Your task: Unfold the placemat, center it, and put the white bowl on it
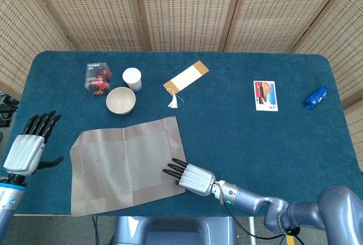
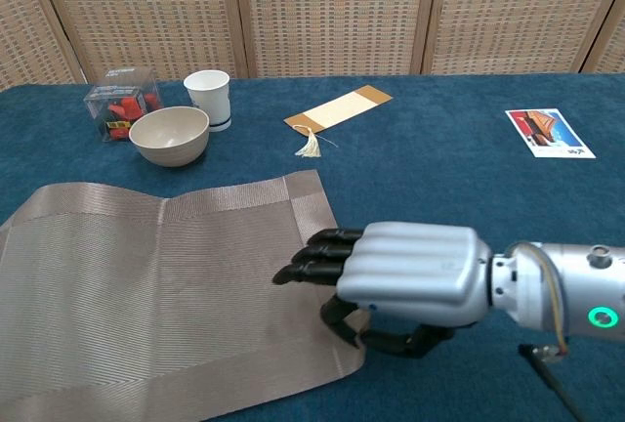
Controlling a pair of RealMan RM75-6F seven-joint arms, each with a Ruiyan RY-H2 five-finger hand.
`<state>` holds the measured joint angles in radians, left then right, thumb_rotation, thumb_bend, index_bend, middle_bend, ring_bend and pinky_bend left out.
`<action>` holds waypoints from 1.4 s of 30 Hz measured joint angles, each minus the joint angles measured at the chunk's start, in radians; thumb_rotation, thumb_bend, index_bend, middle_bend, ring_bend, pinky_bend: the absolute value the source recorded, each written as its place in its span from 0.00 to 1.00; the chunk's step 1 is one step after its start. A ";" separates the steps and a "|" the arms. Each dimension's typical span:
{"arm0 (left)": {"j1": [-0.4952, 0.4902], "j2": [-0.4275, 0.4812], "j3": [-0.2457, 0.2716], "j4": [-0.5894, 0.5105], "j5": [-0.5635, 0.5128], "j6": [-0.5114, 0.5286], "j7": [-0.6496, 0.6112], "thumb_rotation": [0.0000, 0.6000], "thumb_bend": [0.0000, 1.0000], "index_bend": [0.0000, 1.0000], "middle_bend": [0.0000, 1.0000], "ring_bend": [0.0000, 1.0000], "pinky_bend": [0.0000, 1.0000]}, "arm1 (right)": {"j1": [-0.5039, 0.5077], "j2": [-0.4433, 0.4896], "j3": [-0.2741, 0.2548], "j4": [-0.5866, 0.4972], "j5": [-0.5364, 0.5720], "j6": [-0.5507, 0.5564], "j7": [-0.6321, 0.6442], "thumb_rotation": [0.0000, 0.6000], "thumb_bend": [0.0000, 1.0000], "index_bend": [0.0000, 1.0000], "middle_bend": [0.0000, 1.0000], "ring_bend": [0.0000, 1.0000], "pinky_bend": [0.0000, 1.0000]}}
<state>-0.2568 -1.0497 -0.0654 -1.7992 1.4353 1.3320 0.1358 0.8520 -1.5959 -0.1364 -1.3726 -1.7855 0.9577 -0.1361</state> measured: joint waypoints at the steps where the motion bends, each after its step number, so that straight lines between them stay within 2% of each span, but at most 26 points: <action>1: 0.000 -0.001 0.001 -0.001 0.002 0.000 0.001 1.00 0.00 0.00 0.00 0.00 0.00 | -0.010 0.017 -0.005 -0.004 0.003 0.009 -0.001 1.00 0.72 0.71 0.11 0.00 0.00; 11: 0.005 -0.008 0.015 -0.014 0.028 0.009 0.028 1.00 0.00 0.00 0.00 0.00 0.00 | -0.126 0.148 -0.062 -0.026 0.019 0.121 -0.001 1.00 0.73 0.72 0.11 0.00 0.00; 23: 0.005 -0.012 0.019 -0.018 0.036 0.008 0.036 1.00 0.00 0.00 0.00 0.00 0.00 | -0.211 0.231 -0.116 -0.079 0.011 0.157 -0.049 1.00 0.73 0.73 0.12 0.00 0.00; 32: 0.006 -0.011 0.019 -0.018 0.035 0.008 0.037 1.00 0.00 0.00 0.00 0.00 0.00 | -0.191 0.249 -0.159 -0.148 -0.100 0.116 -0.078 1.00 0.73 0.74 0.12 0.00 0.00; 42: 0.003 -0.013 0.019 -0.015 0.030 -0.002 0.039 1.00 0.00 0.00 0.00 0.00 0.00 | -0.143 0.231 -0.156 -0.177 -0.154 0.029 -0.099 1.00 0.73 0.74 0.12 0.00 0.00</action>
<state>-0.2542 -1.0627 -0.0467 -1.8145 1.4650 1.3304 0.1744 0.7095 -1.3653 -0.2925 -1.5496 -1.9391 0.9871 -0.2347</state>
